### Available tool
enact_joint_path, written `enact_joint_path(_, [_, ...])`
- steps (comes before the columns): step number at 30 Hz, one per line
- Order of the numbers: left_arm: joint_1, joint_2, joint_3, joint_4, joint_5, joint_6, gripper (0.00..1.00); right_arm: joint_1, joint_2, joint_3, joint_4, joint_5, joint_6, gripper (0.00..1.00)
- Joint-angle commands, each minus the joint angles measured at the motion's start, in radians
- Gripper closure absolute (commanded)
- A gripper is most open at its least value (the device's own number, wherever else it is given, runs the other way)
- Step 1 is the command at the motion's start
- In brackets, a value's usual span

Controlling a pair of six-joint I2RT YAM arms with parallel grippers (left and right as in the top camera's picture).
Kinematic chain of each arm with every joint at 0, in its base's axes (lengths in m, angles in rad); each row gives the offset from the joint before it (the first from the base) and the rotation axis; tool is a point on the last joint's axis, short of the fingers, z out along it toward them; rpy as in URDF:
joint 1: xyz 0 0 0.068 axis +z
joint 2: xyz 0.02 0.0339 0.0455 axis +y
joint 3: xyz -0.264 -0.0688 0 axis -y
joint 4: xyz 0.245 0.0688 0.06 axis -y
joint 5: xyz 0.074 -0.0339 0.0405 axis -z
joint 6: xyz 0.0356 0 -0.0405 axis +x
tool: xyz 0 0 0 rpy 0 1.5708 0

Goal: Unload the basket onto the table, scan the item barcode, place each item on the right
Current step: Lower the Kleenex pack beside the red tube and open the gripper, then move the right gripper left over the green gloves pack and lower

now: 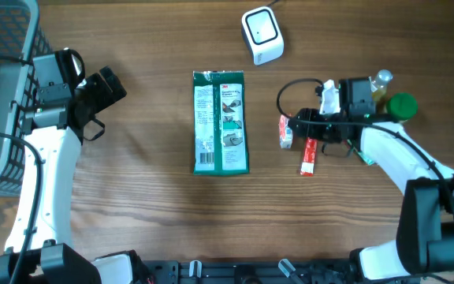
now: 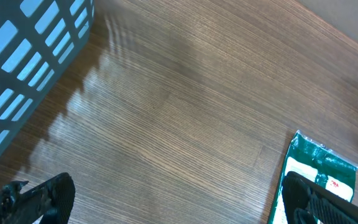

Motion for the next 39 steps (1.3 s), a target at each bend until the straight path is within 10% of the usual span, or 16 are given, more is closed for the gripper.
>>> enact_joint_path(1, [0.004, -0.005, 0.010, 0.003, 0.005, -0.009, 0.00, 0.000, -0.085, 0.171, -0.103, 0.013, -0.050, 0.41])
enact_joint_path(20, [0.004, -0.005, 0.010, 0.003, 0.005, -0.009, 0.00, 0.553, -0.130, 0.294, -0.320, 0.579, 0.141, 0.29])
enact_joint_path(24, [0.004, -0.005, 0.010, 0.003, 0.005, -0.009, 0.00, 0.589, -0.120, 0.288, -0.286, 0.587, 0.133, 0.00])
enact_joint_path(39, [0.004, -0.005, 0.010, 0.003, 0.005, -0.009, 0.00, 0.589, -0.088, 0.287, -0.267, 0.641, 0.135, 0.09])
